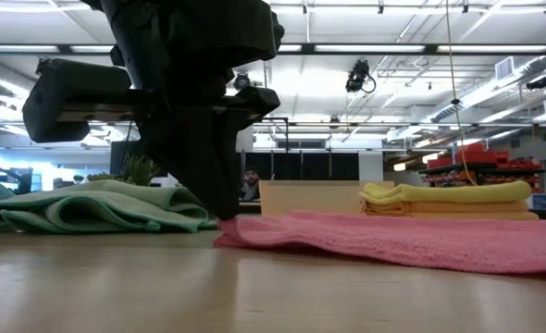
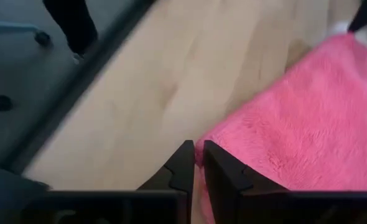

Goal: Fold microfiber towels
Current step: Fold the pink microfiber cloth

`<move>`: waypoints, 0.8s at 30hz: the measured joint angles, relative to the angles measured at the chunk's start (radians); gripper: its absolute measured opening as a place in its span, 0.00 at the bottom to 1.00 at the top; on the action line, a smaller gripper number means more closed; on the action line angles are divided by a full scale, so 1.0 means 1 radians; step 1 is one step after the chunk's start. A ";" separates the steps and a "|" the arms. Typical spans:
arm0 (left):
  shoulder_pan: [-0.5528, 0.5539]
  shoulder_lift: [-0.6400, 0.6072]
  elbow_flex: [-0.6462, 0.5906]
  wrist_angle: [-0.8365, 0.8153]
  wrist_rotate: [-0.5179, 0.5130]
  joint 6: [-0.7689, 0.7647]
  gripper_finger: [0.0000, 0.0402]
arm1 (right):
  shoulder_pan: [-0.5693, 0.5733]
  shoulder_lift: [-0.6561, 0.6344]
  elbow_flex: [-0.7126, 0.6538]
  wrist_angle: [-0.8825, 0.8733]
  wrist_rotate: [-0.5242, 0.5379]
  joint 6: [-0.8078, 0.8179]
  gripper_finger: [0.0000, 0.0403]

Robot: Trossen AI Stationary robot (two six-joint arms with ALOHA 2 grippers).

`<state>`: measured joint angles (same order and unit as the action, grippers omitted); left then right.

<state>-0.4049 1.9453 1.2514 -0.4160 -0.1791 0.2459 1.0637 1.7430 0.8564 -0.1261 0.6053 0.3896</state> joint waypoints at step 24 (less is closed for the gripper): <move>0.023 0.000 0.000 0.008 0.000 -0.017 0.03 | 0.005 -0.042 0.097 -0.100 0.464 -0.510 0.10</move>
<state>-0.3815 1.9457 1.2514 -0.4084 -0.1791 0.2291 1.0691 1.7008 0.9533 -0.2260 1.0695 -0.1203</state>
